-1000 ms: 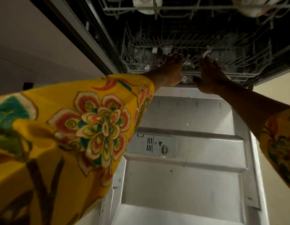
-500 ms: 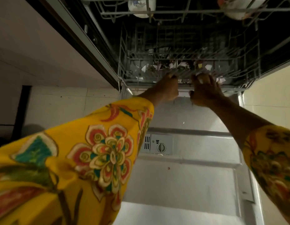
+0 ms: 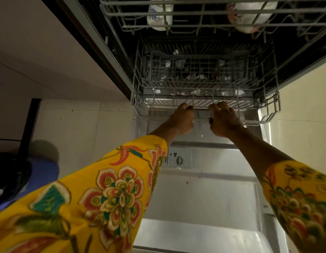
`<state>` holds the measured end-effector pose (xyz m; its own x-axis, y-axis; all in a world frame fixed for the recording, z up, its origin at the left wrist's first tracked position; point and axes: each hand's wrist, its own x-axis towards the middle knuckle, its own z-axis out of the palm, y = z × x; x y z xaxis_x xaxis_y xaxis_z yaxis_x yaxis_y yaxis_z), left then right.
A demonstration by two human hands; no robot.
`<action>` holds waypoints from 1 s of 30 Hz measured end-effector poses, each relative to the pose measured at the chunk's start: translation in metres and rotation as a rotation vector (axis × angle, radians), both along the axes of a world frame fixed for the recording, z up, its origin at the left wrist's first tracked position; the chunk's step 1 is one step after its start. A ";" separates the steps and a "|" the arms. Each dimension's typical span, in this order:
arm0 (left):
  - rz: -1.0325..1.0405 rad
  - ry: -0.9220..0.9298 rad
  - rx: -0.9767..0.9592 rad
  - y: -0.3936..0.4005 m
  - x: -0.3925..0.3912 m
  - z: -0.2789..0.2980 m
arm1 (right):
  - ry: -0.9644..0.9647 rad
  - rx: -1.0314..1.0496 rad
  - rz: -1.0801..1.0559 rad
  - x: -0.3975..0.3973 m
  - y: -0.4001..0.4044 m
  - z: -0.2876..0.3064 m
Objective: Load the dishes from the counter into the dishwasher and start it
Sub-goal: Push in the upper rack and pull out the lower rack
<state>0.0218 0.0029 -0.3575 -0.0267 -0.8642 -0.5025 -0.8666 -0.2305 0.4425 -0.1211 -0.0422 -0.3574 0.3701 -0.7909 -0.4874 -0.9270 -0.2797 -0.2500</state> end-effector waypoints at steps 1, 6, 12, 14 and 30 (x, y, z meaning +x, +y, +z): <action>0.005 0.006 -0.015 0.005 -0.001 0.000 | 0.004 -0.011 0.006 -0.002 0.003 -0.001; 0.019 0.038 -0.058 0.026 -0.006 0.002 | 0.031 -0.028 0.022 -0.010 0.019 -0.002; 0.046 0.058 -0.034 0.055 -0.015 0.011 | -0.010 -0.027 -0.053 -0.015 0.046 0.005; 0.051 0.071 -0.020 0.065 -0.019 0.014 | -0.017 -0.034 -0.058 -0.020 0.058 0.008; 0.231 0.153 -0.035 0.136 -0.046 0.036 | -0.159 -0.090 -0.209 -0.040 0.127 0.009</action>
